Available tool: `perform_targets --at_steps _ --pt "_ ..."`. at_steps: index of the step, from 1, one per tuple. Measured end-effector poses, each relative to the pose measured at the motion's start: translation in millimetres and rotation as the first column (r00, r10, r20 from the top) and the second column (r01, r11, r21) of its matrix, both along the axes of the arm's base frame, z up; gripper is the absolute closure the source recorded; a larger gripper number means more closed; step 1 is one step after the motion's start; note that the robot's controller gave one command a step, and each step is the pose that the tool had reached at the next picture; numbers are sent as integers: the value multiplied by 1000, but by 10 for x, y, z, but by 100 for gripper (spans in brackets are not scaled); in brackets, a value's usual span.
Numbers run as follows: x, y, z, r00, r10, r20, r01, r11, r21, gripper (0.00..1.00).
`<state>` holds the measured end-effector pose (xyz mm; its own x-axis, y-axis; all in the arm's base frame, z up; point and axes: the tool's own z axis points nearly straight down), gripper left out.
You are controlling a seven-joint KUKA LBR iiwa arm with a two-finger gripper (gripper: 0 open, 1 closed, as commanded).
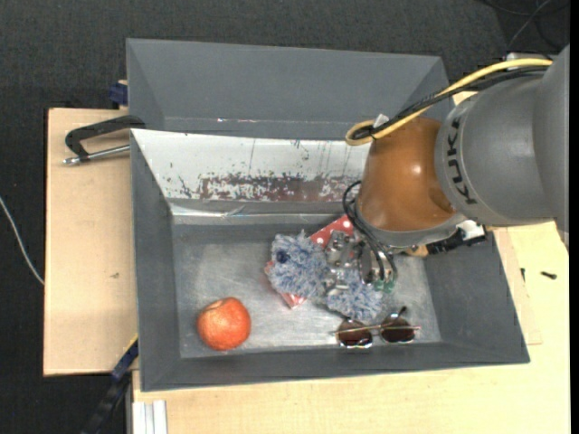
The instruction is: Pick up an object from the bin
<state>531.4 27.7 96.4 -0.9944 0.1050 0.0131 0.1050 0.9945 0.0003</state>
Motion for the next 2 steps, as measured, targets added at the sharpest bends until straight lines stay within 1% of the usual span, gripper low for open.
perform_targets --at_steps 1,2 --pt "1 0 0 1000 0 0 0 1000 0 100" --pt "177 313 1535 998 60 21 -60 998 0 100"
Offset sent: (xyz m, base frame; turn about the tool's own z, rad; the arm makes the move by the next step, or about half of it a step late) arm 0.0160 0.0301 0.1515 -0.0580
